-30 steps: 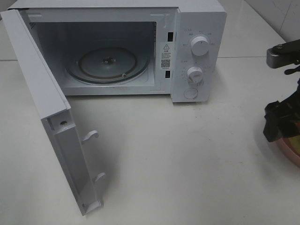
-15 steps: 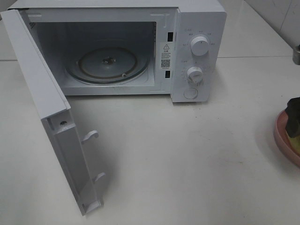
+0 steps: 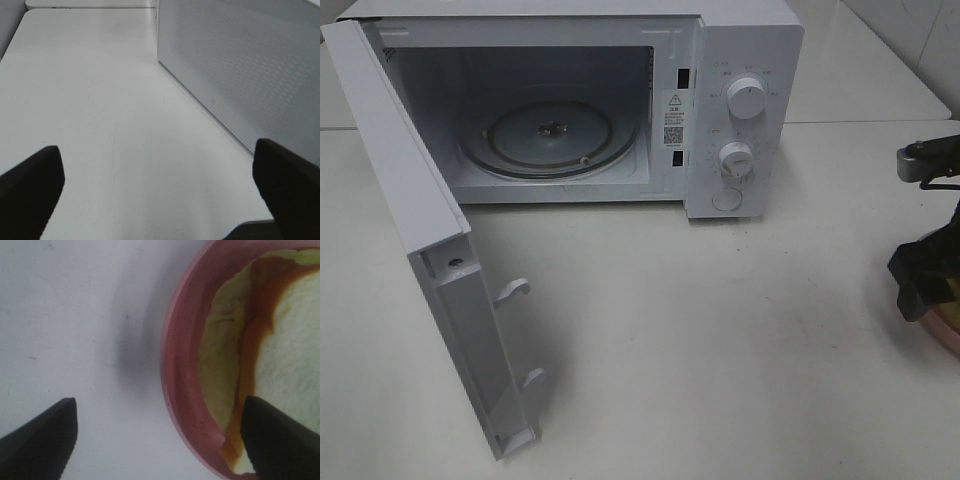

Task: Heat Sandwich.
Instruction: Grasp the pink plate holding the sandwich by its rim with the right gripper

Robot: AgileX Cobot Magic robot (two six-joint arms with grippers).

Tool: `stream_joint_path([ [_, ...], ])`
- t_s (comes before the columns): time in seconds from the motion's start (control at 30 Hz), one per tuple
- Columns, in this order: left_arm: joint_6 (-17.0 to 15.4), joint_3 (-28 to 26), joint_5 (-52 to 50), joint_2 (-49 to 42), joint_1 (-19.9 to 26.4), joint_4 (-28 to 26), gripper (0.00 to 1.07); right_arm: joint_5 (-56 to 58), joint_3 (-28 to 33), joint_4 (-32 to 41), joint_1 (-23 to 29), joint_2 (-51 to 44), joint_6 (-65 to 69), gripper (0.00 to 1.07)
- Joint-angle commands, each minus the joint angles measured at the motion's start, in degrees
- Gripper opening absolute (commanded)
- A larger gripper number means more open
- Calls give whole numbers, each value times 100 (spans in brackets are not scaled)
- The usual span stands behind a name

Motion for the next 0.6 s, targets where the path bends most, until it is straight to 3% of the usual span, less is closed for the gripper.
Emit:
stream_joint_path([
  [0.03, -40, 11, -74, -132, 17, 6, 98, -69, -34, 34, -40, 126, 57, 84],
  [0.6, -40, 11, -74, -132, 17, 6, 98, -705, -34, 160, -40, 842, 17, 81],
])
